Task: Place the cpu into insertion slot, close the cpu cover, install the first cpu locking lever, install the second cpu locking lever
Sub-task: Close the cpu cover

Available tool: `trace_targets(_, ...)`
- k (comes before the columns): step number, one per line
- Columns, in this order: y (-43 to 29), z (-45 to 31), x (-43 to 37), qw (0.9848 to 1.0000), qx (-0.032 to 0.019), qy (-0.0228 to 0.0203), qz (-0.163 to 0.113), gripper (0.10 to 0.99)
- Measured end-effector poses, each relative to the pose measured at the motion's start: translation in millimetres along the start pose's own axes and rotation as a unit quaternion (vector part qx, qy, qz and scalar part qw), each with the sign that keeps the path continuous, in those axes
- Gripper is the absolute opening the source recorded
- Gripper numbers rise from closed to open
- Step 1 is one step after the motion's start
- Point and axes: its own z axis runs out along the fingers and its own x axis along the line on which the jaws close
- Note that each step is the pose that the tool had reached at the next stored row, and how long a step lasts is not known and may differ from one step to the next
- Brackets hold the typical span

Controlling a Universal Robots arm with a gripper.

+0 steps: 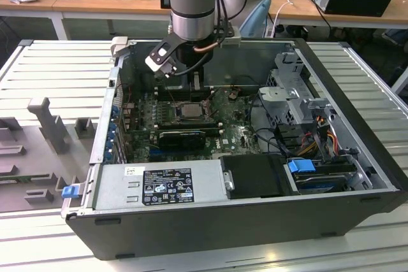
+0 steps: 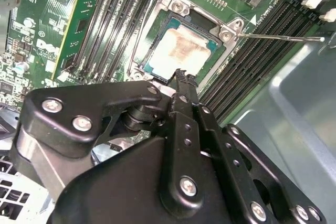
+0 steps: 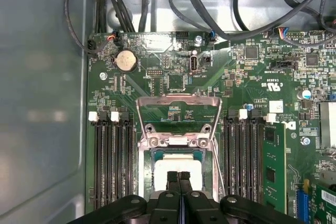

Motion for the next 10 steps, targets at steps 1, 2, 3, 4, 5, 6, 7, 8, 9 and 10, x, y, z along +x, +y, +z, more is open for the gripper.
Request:
trace_targets(1, 0.0, -0.3, 0.0, 1.0, 0.0, 0.0, 0.0, 0.106)
trace_targets(2, 0.1, -1.1, 0.1, 1.0, 0.0, 0.0, 0.0, 0.106)
trace_targets(3, 0.2, -1.9, 0.2, 1.0, 0.0, 0.0, 0.0, 0.106)
trace_targets(4, 0.2, -2.8, 0.3, 1.0, 0.0, 0.0, 0.0, 0.106)
trace_targets(5, 0.3, -4.5, 0.6, 1.0, 0.0, 0.0, 0.0, 0.106)
trace_targets(6, 0.4, -6.0, 0.9, 1.0, 0.0, 0.0, 0.0, 0.106)
trace_targets(7, 0.5, -7.6, 1.2, 1.0, 0.0, 0.0, 0.0, 0.106)
trace_targets(8, 0.8, -10.3, 1.4, 1.0, 0.0, 0.0, 0.0, 0.106)
trace_targets(9, 1.0, -11.7, 1.5, 1.0, 0.0, 0.0, 0.0, 0.106)
trace_targets(10, 1.6, -12.5, 1.6, 1.0, 0.0003, 0.0, 0.0, 0.106)
